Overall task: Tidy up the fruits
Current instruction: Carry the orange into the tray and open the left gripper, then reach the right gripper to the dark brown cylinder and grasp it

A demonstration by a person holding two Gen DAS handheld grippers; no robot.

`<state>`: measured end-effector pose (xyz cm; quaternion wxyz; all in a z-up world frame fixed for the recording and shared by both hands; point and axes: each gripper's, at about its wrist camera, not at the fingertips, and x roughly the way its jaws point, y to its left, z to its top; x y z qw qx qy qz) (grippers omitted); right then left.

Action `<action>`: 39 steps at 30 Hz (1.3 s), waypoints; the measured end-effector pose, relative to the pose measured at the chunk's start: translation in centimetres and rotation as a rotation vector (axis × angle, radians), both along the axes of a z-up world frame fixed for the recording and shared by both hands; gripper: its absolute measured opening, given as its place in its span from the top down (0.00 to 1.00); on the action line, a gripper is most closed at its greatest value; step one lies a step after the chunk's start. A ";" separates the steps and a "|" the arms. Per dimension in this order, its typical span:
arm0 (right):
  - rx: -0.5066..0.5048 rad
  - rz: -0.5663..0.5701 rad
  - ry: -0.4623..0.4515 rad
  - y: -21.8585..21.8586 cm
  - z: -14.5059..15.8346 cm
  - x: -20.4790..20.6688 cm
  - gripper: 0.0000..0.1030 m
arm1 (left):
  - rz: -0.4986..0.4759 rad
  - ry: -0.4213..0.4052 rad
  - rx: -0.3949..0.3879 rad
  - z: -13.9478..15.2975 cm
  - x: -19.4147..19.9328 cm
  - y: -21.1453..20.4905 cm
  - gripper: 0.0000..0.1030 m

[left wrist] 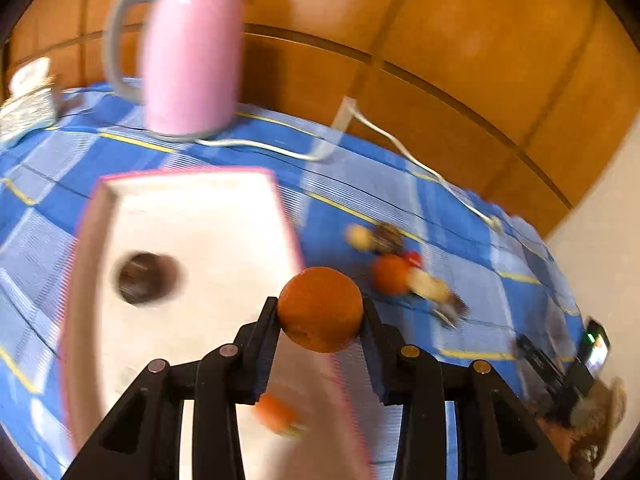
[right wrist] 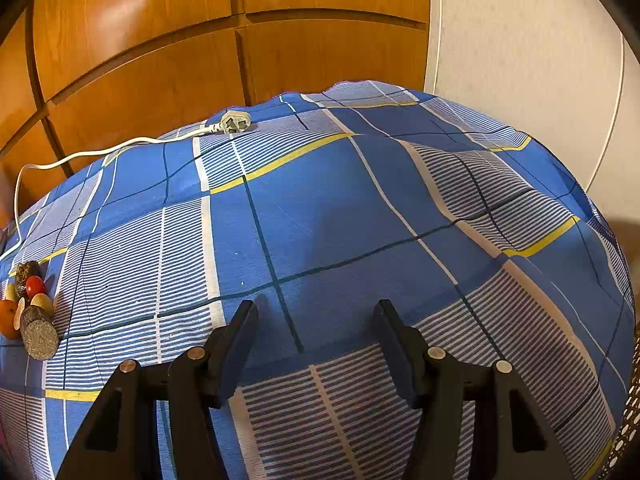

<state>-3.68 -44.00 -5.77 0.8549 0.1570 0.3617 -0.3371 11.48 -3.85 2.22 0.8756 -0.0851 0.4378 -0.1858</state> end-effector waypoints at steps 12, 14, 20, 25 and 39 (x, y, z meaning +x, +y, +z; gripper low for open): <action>0.000 0.001 0.000 0.0 0.0 0.1 0.40 | 0.230 0.037 0.029 -2.3 5.7 6.6 0.51; -0.001 0.000 0.001 0.1 0.0 0.1 0.40 | 0.238 0.025 0.030 -2.1 5.0 7.1 0.49; -0.003 0.001 0.004 0.1 -0.1 0.1 0.40 | 0.313 -0.009 0.037 -1.5 0.5 8.0 0.39; -0.003 0.000 0.004 0.0 -0.1 0.1 0.39 | 0.392 -0.029 0.058 -1.7 -3.5 9.4 0.35; -0.003 0.011 0.007 0.1 -0.1 0.4 0.35 | 0.559 0.016 0.099 -5.1 -10.1 14.5 0.20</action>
